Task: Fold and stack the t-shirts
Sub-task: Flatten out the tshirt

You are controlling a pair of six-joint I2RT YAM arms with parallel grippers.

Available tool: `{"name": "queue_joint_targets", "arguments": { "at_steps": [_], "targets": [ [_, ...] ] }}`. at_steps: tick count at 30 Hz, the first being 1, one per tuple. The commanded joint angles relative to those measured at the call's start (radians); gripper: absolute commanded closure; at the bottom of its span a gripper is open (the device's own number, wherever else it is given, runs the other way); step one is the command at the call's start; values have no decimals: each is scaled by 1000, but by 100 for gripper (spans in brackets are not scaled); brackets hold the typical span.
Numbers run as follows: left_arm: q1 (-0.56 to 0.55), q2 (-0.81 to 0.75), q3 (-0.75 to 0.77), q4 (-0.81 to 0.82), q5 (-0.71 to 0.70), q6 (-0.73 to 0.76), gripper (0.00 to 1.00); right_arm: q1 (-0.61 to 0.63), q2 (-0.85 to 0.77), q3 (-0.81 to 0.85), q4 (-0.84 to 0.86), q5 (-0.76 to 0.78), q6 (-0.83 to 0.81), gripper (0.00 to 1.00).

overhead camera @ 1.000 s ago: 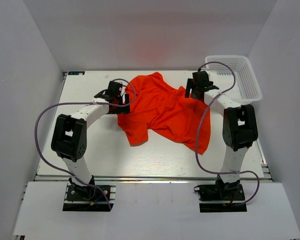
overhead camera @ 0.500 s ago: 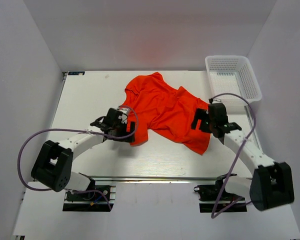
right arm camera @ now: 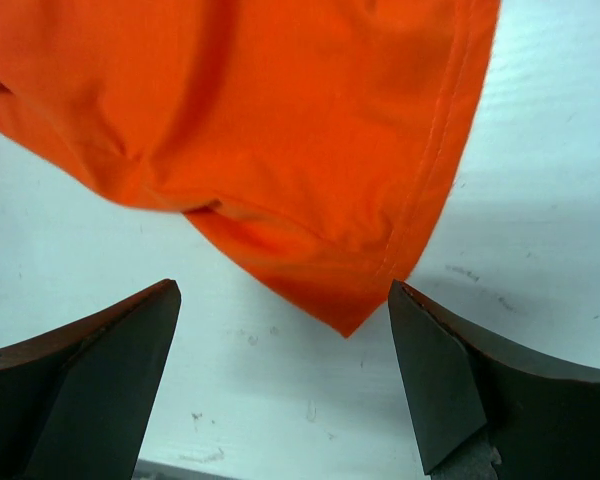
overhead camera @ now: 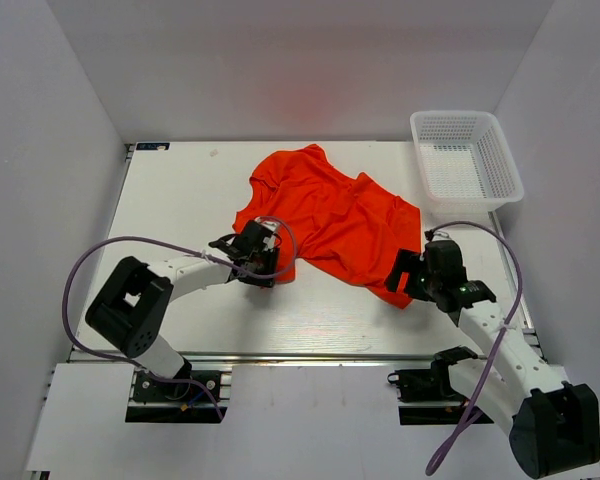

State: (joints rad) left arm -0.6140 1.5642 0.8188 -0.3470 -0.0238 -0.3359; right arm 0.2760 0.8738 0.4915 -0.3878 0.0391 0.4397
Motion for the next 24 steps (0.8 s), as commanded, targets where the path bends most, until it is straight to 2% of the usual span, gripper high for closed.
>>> {"name": "queue_joint_targets", "arguments": {
  "at_steps": [1, 2, 3, 4, 9, 16, 19, 20, 21, 22, 23, 24],
  "targets": [
    [-4, 14, 26, -10, -91, -35, 54, -1, -12, -21, -28, -71, 10, 10],
    [-4, 14, 26, -10, -91, -35, 64, -1, -10, -33, -26, -82, 16, 10],
    [-4, 14, 35, -1, -91, -35, 90, 2, -7, -36, -22, -81, 16, 10],
    [-4, 14, 36, -1, -91, -47, 100, -1, -4, -47, -22, -76, 16, 10],
    [-4, -47, 13, 29, -67, -48, 100, 0, 53, -45, -69, 21, 44, 10],
    [-4, -153, -16, 59, -19, -20, 100, 2, 137, -102, 29, -24, 53, 16],
    [-4, -173, -17, 59, -10, -20, 100, 0, 163, -110, 88, -68, 54, 29],
    [-4, -173, -17, 59, -1, -20, 100, 2, 166, -111, 108, -73, 59, 38],
    [-4, -188, -17, 68, 8, -20, 100, 2, 169, -111, 118, -71, 57, 67],
    [-4, -197, -17, 68, 9, -9, 100, 2, 169, -105, 142, -76, 59, 89],
    [-4, -217, -6, 77, 22, -9, 100, -1, 168, -100, 141, -79, 56, 100],
    [-4, -228, -6, 77, 22, -9, 100, 2, 159, -79, 144, -91, 53, 100]
  ]
}}
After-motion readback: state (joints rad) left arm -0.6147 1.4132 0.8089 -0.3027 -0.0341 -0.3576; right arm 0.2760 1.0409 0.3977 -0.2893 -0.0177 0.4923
